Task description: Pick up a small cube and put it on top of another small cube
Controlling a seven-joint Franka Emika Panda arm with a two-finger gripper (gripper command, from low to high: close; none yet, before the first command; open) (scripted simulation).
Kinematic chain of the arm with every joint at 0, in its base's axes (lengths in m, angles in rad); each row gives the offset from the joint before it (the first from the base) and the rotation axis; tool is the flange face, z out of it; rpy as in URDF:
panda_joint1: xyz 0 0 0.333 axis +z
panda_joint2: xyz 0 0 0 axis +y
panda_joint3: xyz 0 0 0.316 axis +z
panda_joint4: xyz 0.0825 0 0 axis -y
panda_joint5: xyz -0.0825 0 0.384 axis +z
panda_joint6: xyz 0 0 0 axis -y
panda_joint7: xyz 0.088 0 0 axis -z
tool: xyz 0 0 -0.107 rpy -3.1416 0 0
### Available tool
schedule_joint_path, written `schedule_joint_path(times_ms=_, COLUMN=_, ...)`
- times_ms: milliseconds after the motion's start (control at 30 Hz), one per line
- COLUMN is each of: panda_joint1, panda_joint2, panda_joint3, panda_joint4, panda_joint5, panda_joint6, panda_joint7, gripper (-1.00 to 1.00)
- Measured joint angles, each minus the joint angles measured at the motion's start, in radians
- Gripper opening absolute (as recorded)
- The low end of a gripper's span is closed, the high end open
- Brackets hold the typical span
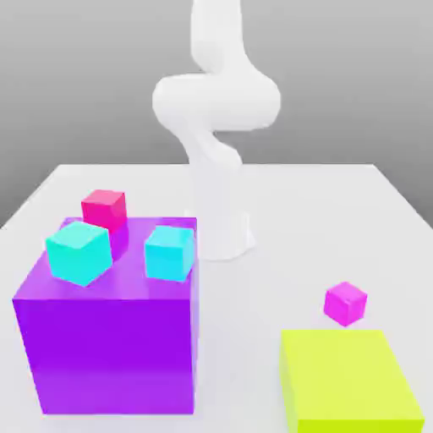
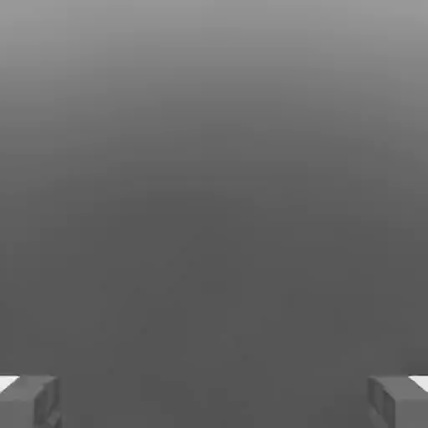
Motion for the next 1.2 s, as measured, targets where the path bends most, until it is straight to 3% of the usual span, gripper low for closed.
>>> schedule_joint_path(times_ms=633, panda_joint1=0.456, panda_joint2=0.446, panda_joint3=-0.015, panda_joint4=-0.352, panda_joint5=-0.02, panda_joint6=0.332, panda_joint7=-0.817, gripper=0.0)
schedule_joint_path(times_ms=967, panda_joint1=0.651, panda_joint2=0.678, panda_joint3=0.03, panda_joint4=-0.535, panda_joint5=0.007, panda_joint6=0.505, panda_joint7=-1.27, gripper=0.0)
schedule_joint_path(times_ms=1200, panda_joint1=0.685, panda_joint2=0.916, panda_joint3=0.015, panda_joint4=-0.521, panda_joint5=-0.017, panda_joint6=0.699, panda_joint7=-1.305, gripper=0.0)
